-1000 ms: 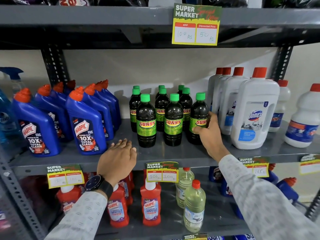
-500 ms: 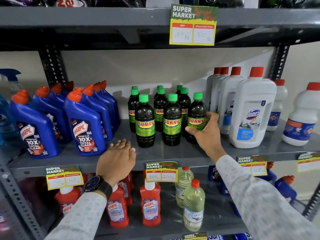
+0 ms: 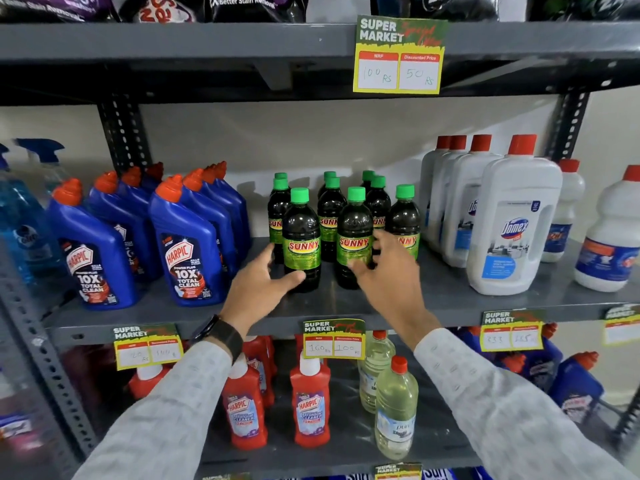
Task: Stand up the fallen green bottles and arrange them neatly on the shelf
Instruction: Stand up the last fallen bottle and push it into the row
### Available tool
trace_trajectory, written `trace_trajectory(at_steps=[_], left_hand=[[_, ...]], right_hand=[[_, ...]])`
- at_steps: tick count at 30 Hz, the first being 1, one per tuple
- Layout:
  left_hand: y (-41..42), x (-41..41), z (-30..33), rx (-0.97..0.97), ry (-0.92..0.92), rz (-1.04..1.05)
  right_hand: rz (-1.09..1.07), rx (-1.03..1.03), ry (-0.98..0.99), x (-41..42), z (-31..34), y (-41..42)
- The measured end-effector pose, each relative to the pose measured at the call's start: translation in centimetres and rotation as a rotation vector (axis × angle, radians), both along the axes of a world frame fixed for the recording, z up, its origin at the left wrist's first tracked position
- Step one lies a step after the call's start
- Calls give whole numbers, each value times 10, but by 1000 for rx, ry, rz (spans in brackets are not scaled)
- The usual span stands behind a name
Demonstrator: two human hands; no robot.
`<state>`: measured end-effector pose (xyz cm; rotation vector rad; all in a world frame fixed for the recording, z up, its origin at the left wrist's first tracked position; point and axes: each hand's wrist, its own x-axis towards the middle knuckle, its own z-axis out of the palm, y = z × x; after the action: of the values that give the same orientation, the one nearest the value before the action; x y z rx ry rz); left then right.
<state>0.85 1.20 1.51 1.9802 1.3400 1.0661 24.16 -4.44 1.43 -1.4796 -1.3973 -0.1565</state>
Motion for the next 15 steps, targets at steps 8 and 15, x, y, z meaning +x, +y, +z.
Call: trace_trajectory(at_steps=[8, 15], left_hand=[[22, 12, -5, -26, -114, -74], [7, -20, -14, 71, -107, -57]], right_hand=[[84, -229, 188, -4, -6, 30], [182, -231, 137, -11, -11, 25]])
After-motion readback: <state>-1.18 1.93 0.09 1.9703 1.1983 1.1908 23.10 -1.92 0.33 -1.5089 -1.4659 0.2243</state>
